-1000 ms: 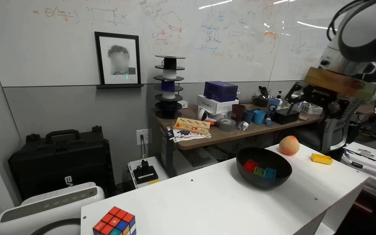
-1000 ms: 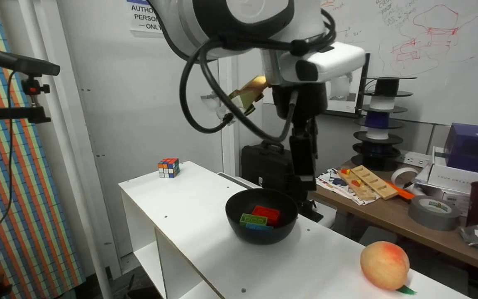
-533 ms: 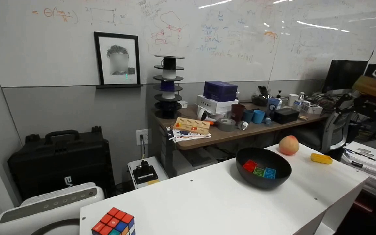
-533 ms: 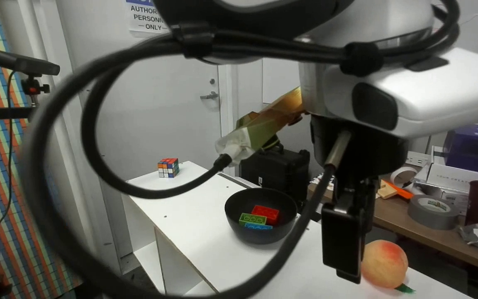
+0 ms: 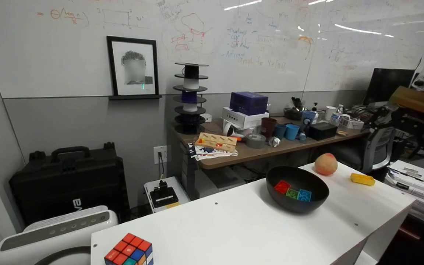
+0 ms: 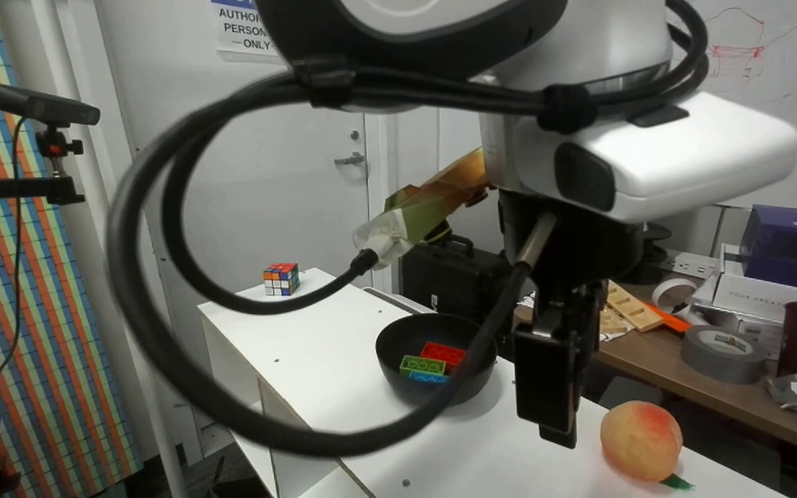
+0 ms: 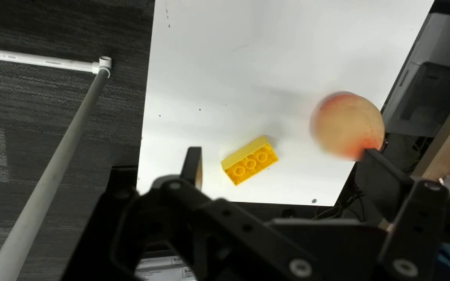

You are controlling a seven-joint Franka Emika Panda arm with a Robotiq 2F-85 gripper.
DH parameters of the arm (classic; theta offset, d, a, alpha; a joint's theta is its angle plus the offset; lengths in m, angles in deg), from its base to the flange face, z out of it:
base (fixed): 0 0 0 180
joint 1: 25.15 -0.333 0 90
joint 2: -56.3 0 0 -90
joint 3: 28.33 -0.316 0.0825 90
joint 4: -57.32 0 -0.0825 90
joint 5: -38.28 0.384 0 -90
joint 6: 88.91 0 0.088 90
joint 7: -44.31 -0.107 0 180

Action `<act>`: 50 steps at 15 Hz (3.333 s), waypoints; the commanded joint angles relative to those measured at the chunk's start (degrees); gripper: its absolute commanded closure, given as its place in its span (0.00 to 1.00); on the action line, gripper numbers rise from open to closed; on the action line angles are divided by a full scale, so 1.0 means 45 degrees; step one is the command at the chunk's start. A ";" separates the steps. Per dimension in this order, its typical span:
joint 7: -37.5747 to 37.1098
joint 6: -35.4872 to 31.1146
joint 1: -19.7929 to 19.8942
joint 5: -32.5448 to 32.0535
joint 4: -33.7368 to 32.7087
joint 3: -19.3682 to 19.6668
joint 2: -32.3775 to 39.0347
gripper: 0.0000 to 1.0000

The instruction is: Place the red, green, blue and yellow building blocks inside the black bowl

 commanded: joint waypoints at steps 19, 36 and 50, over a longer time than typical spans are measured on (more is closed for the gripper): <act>-0.4624 0.5243 0.3530 0.4936 -0.9335 -0.0692 0.6940 0.00; -0.8091 0.6144 0.2842 0.2404 -1.1717 -0.0413 0.9462 0.34; -0.7811 0.2845 -0.1171 -0.1331 -0.5471 0.0996 0.4694 0.89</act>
